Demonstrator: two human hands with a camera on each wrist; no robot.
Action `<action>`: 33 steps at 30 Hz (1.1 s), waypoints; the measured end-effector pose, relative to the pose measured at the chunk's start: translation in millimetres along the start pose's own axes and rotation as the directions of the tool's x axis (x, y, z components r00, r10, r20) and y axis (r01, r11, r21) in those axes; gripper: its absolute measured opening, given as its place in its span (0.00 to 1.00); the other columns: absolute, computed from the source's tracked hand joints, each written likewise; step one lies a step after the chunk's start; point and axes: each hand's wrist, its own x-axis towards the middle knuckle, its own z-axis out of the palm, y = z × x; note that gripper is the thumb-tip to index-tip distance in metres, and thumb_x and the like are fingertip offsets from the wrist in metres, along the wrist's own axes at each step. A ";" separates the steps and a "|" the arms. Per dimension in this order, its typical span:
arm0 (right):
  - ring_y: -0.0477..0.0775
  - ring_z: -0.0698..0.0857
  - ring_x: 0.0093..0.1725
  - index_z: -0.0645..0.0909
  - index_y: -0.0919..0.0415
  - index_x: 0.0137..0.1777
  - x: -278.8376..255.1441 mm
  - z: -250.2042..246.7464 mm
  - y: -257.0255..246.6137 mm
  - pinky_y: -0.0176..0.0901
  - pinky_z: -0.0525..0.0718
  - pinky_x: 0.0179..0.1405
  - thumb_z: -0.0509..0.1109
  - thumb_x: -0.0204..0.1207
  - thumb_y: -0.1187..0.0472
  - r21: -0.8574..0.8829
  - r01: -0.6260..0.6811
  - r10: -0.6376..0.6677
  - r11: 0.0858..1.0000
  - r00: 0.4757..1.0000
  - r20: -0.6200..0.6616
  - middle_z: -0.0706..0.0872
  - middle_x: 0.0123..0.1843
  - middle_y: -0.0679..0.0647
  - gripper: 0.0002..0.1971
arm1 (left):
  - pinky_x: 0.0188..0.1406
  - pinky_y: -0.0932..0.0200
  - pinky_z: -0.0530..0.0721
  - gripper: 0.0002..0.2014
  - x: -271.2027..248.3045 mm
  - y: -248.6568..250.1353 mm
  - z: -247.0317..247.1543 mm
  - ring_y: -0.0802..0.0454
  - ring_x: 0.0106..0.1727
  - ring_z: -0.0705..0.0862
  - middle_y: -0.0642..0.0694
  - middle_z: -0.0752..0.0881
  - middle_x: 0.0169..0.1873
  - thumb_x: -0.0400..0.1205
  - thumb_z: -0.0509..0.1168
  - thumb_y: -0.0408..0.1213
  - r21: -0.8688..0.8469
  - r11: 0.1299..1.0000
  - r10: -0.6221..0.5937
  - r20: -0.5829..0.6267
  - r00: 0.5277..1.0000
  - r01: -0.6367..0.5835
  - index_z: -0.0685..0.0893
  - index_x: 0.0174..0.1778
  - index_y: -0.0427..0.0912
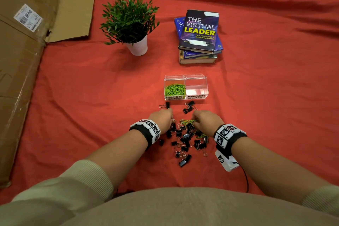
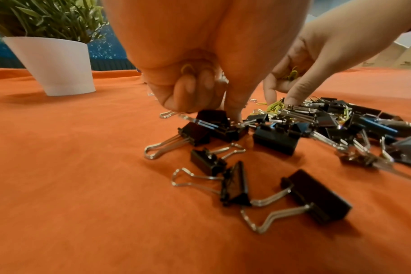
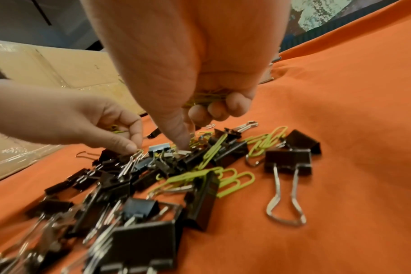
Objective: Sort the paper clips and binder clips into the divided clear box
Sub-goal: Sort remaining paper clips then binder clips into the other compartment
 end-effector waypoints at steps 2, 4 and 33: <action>0.59 0.83 0.53 0.77 0.58 0.56 -1.2 3.0 -3.3 0.45 0.78 0.44 0.63 0.78 0.60 -0.017 -0.002 0.002 1.000 1.000 0.002 0.84 0.56 0.57 0.09 | 0.47 0.49 0.82 0.09 -0.1 -0.9 0.0 0.40 0.52 0.85 0.42 0.86 0.53 0.85 0.58 0.42 -0.016 1.000 -0.010 0.000 1.000 0.010 0.77 0.53 0.41; 0.59 0.81 0.55 0.75 0.61 0.56 -2.6 4.9 -5.4 0.47 0.78 0.47 0.61 0.79 0.60 -0.012 -0.021 0.021 1.000 0.999 0.026 0.83 0.57 0.58 0.09 | 0.47 0.49 0.82 0.08 -0.4 -2.3 0.4 0.40 0.50 0.85 0.42 0.85 0.51 0.85 0.58 0.41 -0.071 0.997 -0.023 0.005 1.000 0.023 0.76 0.50 0.40; 0.48 0.82 0.31 0.81 0.66 0.43 -21.4 -27.4 34.6 0.32 0.80 0.25 0.66 0.76 0.73 0.945 -0.328 -0.029 0.003 0.944 0.328 0.83 0.35 0.55 0.04 | 0.43 0.54 0.79 0.09 3.4 22.6 3.1 0.45 0.47 0.82 0.43 0.84 0.46 0.77 0.67 0.39 -0.179 0.984 -0.013 0.057 0.998 0.023 0.72 0.46 0.46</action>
